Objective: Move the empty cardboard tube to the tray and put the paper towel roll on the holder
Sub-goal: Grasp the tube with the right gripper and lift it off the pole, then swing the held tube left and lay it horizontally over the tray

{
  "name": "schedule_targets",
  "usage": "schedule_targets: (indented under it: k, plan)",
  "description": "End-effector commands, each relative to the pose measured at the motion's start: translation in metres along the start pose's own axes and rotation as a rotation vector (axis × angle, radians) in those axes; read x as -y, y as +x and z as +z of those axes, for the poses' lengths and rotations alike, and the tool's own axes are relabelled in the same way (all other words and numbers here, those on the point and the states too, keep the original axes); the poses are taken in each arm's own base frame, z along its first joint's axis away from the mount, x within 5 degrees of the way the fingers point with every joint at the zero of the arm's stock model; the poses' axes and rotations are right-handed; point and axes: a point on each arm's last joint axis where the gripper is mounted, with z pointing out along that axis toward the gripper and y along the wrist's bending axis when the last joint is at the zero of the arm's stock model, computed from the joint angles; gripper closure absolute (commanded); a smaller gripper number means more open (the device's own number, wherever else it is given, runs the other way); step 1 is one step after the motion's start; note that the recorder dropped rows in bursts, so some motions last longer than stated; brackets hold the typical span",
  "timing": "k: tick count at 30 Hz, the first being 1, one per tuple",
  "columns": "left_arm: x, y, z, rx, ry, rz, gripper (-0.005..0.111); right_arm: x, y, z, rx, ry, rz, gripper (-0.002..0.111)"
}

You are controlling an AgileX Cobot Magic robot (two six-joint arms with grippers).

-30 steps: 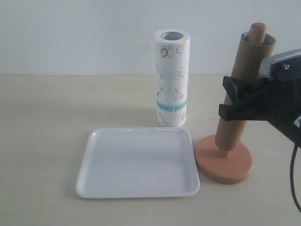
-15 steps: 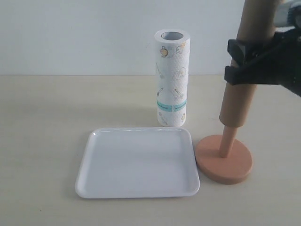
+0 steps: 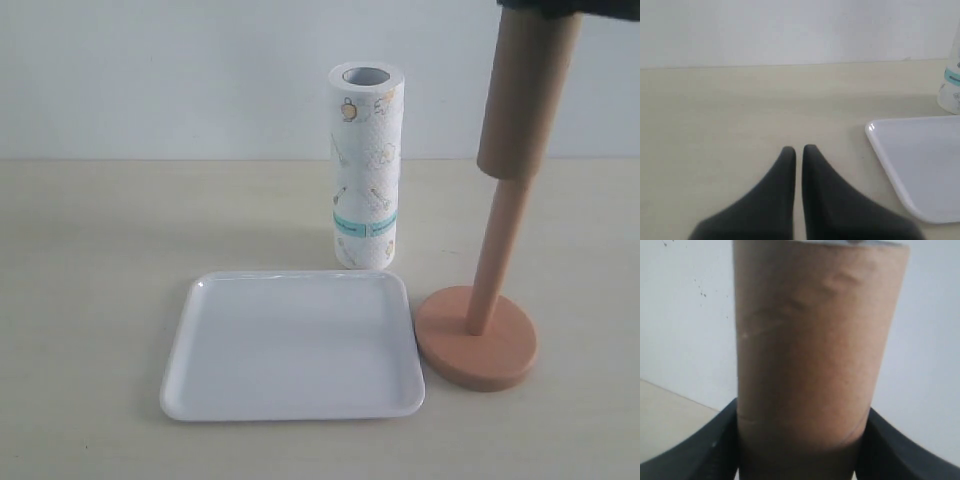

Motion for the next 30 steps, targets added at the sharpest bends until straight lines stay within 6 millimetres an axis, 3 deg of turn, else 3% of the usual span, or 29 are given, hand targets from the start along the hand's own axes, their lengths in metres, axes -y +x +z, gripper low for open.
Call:
schedule_targets:
  k: [1, 13, 19, 30]
  plan:
    - [0.001, 0.000, 0.000, 0.010, 0.009, 0.005, 0.103, 0.004, -0.039, -0.014, 0.054, -0.002, -0.013, 0.108]
    - [0.001, 0.000, 0.000, 0.010, 0.009, 0.005, 0.103, 0.012, -0.116, -0.044, 0.110, -0.003, -0.097, 0.108]
    - [0.001, 0.000, 0.000, 0.010, 0.009, 0.005, 0.103, 0.011, -0.119, -0.046, 0.106, -0.008, -0.108, 0.108]
    - [0.001, 0.000, 0.000, 0.010, 0.009, 0.005, 0.103, 0.002, -0.123, -0.043, 0.163, -0.122, 0.030, 0.108]
